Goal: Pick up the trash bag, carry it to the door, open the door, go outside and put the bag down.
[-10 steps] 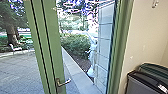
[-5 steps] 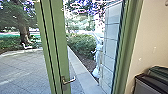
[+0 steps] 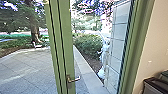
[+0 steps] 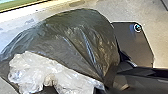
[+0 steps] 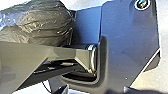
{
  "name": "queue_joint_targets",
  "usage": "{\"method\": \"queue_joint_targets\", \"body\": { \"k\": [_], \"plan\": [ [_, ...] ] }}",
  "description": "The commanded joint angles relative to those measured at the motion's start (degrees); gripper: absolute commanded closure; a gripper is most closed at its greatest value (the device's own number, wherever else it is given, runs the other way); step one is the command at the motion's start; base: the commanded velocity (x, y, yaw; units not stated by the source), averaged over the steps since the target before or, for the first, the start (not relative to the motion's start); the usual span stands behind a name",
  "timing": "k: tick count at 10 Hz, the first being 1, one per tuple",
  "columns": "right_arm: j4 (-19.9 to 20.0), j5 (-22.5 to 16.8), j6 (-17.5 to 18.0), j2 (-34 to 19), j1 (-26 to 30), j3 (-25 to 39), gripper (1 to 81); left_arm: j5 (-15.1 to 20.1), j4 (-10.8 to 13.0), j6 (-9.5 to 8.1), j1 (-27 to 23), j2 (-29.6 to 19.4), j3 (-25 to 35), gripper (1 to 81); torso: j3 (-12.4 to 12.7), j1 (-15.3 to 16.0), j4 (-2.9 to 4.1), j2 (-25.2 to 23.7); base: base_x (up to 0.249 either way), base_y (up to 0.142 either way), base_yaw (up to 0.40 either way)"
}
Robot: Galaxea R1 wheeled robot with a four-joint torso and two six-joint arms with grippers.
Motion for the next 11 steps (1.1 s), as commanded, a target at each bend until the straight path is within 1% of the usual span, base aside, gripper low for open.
{"method": "queue_joint_targets", "body": {
  "k": [1,11],
  "plan": [
    [-0.06,-2.5,-0.11,0.08,2.6,0.85,1.0,2.43,0.52,0.47,-2.7,-1.01,1.09,81.1,0.0,0.05,0.0,0.0,0.0,0.0,0.187],
    [-0.41,-2.5,-0.11,0.69,2.6,0.41,1.0,2.52,0.61,0.55,-2.7,-0.91,0.73,81.1,0.02,0.05,0.0,0.0,0.0,0.0,0.228]
  ]
}}
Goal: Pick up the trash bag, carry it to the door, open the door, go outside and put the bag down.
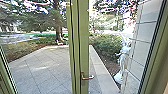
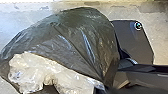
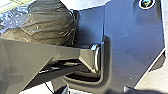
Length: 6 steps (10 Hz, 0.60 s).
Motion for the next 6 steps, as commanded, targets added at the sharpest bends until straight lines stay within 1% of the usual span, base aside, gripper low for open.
{"method": "queue_joint_targets", "body": {
  "k": [1,6],
  "plan": [
    [-0.47,-2.74,-0.07,-0.01,2.78,0.54,1.0,2.68,0.59,0.55,-3.32,-0.29,0.01,81.1,0.0,0.05,0.0,0.0,0.0,0.0,0.248],
    [-0.47,-2.74,-0.07,0.08,2.78,0.54,1.0,2.77,0.68,0.55,-3.32,-0.03,-0.07,81.1,0.02,0.05,0.0,-0.02,0.0,0.0,0.249]
  ]
}}
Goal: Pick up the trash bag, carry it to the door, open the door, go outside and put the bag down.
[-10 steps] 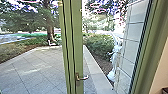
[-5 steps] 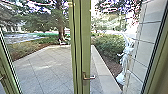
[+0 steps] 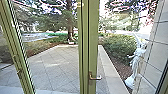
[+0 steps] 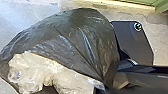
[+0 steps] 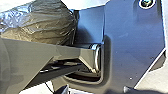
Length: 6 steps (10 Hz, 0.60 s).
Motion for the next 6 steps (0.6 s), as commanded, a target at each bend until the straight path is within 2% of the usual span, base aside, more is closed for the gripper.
{"method": "queue_joint_targets", "body": {
  "k": [1,6],
  "plan": [
    [-0.4,-2.69,-0.07,-0.03,2.82,0.63,1.0,2.74,0.75,0.55,-3.32,0.01,-0.04,81.1,0.0,0.07,0.0,0.0,0.0,0.0,0.249],
    [-0.49,-2.69,-0.07,1.11,2.82,-1.39,1.0,2.83,0.75,0.55,-3.32,0.09,-0.04,81.1,0.0,0.07,0.0,0.0,0.0,0.0,0.249]
  ]
}}
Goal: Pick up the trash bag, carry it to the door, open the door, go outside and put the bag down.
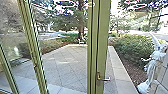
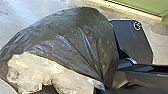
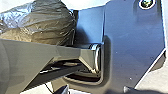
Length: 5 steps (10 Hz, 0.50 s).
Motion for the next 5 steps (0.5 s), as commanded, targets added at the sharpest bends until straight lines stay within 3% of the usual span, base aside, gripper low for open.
{"method": "queue_joint_targets", "body": {
  "k": [1,5],
  "plan": [
    [-0.39,-2.66,-0.07,0.32,2.62,-0.51,1.0,2.75,0.63,0.55,-3.38,-0.12,0.01,81.1,0.0,0.07,0.0,0.0,0.0,0.0,0.251],
    [-0.39,-2.66,-0.07,0.5,2.62,-0.86,1.0,2.75,0.63,0.55,-3.38,-0.04,-0.08,81.1,0.0,0.07,0.0,0.0,0.0,0.0,0.187]
  ]
}}
